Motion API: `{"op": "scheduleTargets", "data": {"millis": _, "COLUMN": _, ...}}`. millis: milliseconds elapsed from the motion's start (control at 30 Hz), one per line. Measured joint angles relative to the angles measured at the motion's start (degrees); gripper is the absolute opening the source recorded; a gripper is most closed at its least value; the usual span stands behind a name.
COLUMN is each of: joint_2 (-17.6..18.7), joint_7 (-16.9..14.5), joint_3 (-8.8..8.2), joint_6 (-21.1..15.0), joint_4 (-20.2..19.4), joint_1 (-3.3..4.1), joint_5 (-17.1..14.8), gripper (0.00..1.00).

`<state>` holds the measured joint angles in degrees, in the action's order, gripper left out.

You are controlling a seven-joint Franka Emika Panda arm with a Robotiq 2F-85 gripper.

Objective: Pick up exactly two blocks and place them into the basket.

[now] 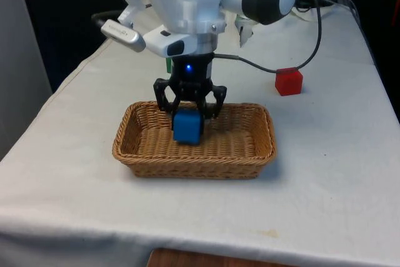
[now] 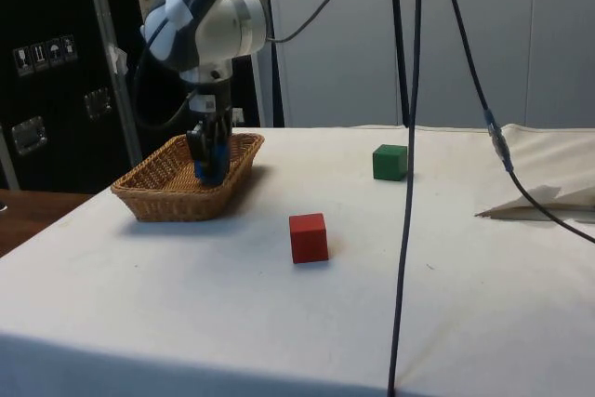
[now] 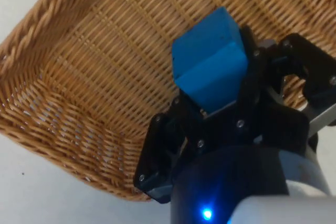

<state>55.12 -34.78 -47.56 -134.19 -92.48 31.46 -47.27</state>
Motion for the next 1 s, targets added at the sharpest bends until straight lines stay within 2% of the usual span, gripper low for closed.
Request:
{"op": "scheduleTargets", "data": {"millis": 167, "joint_2": 0.3, "joint_7": 0.0, "joint_3": -0.34, "joint_6": 0.2, "joint_4": 0.2, "joint_1": 0.0, "joint_5": -0.2, "gripper": 0.0}}
{"op": "scheduleTargets", "data": {"millis": 200, "joint_2": 0.3, "joint_7": 0.0, "joint_3": -0.34, "joint_6": 0.2, "joint_4": 0.2, "joint_1": 0.0, "joint_5": -0.2, "gripper": 0.06}}
{"op": "scheduleTargets", "data": {"millis": 267, "joint_2": 0.3, "joint_7": 0.0, "joint_3": -0.34, "joint_6": 0.2, "joint_4": 0.2, "joint_1": 0.0, "joint_5": -0.2, "gripper": 0.24}}
{"op": "scheduleTargets", "data": {"millis": 300, "joint_2": 0.3, "joint_7": 0.0, "joint_3": -0.34, "joint_6": 0.2, "joint_4": 0.2, "joint_1": 0.0, "joint_5": -0.2, "gripper": 0.24}}
{"op": "scheduleTargets", "data": {"millis": 333, "joint_2": 0.3, "joint_7": 0.0, "joint_3": -0.4, "joint_6": 0.2, "joint_4": 0.2, "joint_1": 0.0, "joint_5": -0.3, "gripper": 0.45}}
{"op": "scheduleTargets", "data": {"millis": 500, "joint_2": 0.3, "joint_7": -0.1, "joint_3": -0.4, "joint_6": 0.2, "joint_4": 0.2, "joint_1": 0.0, "joint_5": -0.3, "gripper": 0.98}}
{"op": "scheduleTargets", "data": {"millis": 800, "joint_2": 0.3, "joint_7": -0.1, "joint_3": -0.46, "joint_6": 0.2, "joint_4": 0.2, "joint_1": 0.0, "joint_5": -0.3, "gripper": 1.0}}
{"op": "scheduleTargets", "data": {"millis": 900, "joint_2": 0.1, "joint_7": 0.0, "joint_3": -0.86, "joint_6": 0.2, "joint_4": 0.2, "joint_1": 0.17, "joint_5": -0.3, "gripper": 1.0}}
{"op": "scheduleTargets", "data": {"millis": 1000, "joint_2": -1.0, "joint_7": 0.2, "joint_3": -1.66, "joint_6": 0.8, "joint_4": -0.3, "joint_1": 0.8, "joint_5": -0.3, "gripper": 1.0}}
